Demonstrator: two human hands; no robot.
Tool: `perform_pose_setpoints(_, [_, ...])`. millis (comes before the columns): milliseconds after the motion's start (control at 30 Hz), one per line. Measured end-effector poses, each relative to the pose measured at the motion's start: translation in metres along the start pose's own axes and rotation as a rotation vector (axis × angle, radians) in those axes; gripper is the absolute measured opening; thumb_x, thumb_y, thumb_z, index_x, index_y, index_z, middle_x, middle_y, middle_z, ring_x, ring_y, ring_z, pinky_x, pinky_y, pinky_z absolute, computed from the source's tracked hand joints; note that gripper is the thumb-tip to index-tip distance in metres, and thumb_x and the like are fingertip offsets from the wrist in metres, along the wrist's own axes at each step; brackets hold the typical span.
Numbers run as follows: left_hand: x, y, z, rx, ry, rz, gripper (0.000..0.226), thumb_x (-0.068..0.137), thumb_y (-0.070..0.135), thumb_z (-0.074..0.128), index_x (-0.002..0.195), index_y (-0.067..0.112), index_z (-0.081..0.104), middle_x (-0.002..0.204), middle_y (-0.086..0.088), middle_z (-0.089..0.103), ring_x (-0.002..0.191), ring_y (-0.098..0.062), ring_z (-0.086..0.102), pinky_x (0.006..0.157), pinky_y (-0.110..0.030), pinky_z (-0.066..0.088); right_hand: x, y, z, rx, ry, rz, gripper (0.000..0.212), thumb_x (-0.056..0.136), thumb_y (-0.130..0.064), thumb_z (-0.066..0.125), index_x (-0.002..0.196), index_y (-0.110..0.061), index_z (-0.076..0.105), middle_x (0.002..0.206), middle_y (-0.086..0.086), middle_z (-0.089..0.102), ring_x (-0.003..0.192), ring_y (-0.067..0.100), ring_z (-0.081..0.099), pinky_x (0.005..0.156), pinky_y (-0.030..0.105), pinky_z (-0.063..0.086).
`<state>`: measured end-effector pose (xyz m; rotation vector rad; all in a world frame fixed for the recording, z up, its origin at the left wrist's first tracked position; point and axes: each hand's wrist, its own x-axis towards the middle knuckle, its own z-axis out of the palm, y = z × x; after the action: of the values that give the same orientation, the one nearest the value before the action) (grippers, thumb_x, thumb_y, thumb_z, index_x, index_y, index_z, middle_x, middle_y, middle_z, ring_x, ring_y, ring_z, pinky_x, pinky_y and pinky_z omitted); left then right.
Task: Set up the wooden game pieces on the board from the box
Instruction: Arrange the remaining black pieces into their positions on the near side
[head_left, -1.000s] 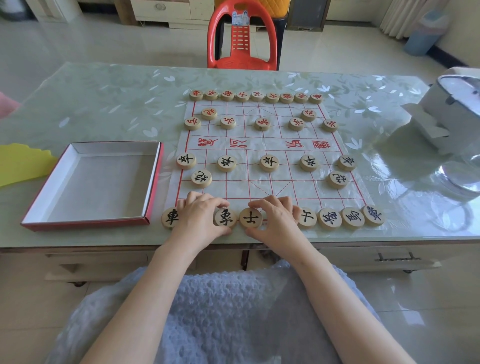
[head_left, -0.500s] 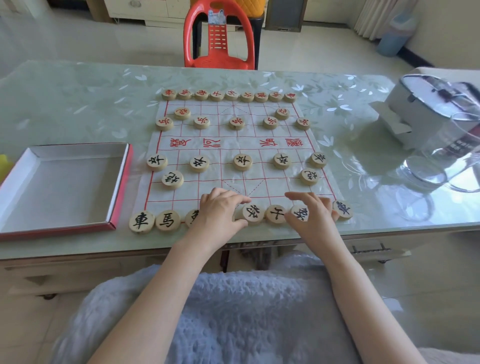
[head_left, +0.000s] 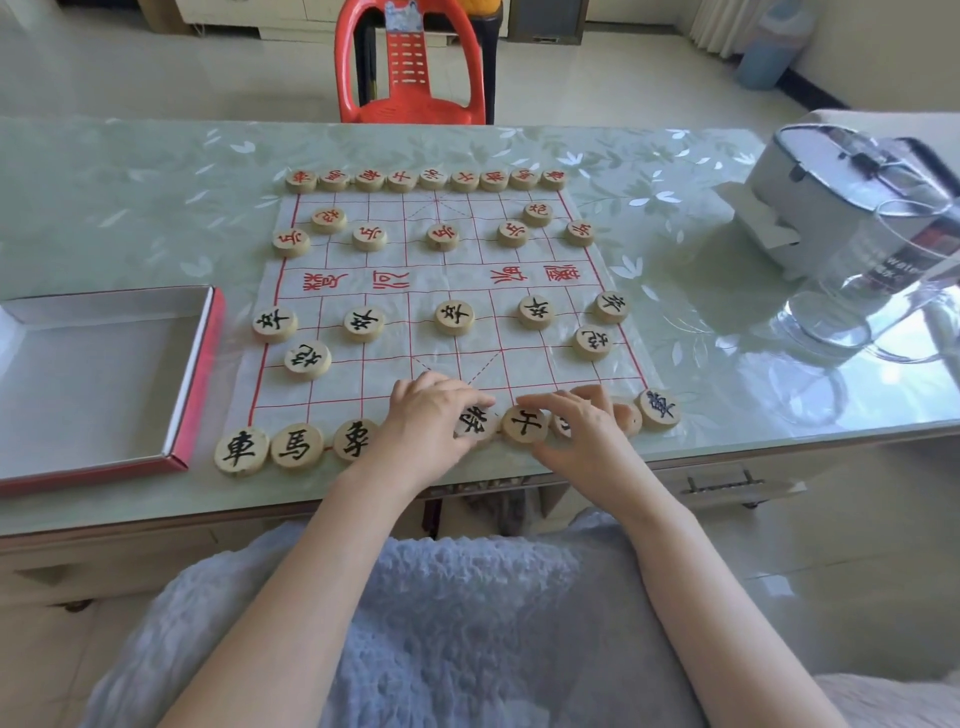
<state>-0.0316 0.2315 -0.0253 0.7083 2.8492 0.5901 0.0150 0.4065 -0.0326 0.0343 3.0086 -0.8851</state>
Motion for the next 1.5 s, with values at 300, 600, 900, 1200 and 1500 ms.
perform_pose_setpoints(300, [-0.003, 0.003, 0.005, 0.088, 0.078, -0.064, 0.069, 0.072, 0.067, 0.055, 0.129, 0.03, 0.049, 0.118, 0.008, 0.05, 0.118, -0.017, 0.031, 0.098, -0.032, 0.022, 0.009, -0.007, 0.008, -0.183, 0.047, 0.017, 0.064, 0.071, -0.056, 0.067, 0.127, -0.028, 0.05, 0.124, -0.007, 0.044, 0.116, 0.019, 0.026, 0.085, 0.03, 0.012])
perform_pose_setpoints(600, [-0.008, -0.006, -0.001, -0.011, 0.007, 0.036, 0.051, 0.086, 0.018, 0.056, 0.132, 0.036, 0.044, 0.131, 0.012, 0.05, 0.125, -0.012, 0.03, 0.093, -0.027, 0.016, 0.004, -0.006, 0.007, -0.19, 0.021, -0.072, 0.05, 0.083, -0.027, 0.059, 0.131, -0.035, 0.044, 0.124, -0.016, 0.052, 0.117, 0.015, 0.03, 0.074, 0.027, 0.008])
perform_pose_setpoints(900, [-0.006, -0.002, 0.002, 0.12, 0.109, -0.082, 0.066, 0.068, 0.068, 0.059, 0.125, 0.036, 0.051, 0.114, 0.01, 0.05, 0.116, -0.016, 0.032, 0.086, -0.03, 0.014, 0.008, -0.011, 0.01, -0.2, 0.041, -0.002, 0.066, 0.073, -0.06, 0.062, 0.13, -0.033, 0.045, 0.123, -0.011, 0.045, 0.113, 0.018, 0.028, 0.083, 0.031, 0.013])
perform_pose_setpoints(1200, [-0.007, -0.005, 0.0, 0.048, 0.047, -0.04, 0.046, 0.081, 0.048, 0.06, 0.125, 0.038, 0.051, 0.125, 0.012, 0.052, 0.121, -0.013, 0.032, 0.09, -0.032, 0.018, 0.006, -0.005, 0.008, -0.166, 0.008, -0.066, 0.047, 0.081, -0.033, 0.063, 0.127, -0.032, 0.05, 0.123, -0.013, 0.053, 0.117, 0.015, 0.032, 0.076, 0.028, 0.01])
perform_pose_setpoints(1500, [-0.008, -0.007, 0.0, 0.06, 0.067, -0.07, 0.047, 0.077, 0.051, 0.062, 0.122, 0.037, 0.054, 0.12, 0.013, 0.053, 0.12, -0.013, 0.032, 0.087, -0.03, 0.014, 0.009, -0.007, 0.011, -0.183, 0.026, -0.001, 0.051, 0.075, -0.049, 0.067, 0.12, -0.029, 0.055, 0.117, -0.011, 0.053, 0.114, 0.017, 0.032, 0.081, 0.032, 0.012])
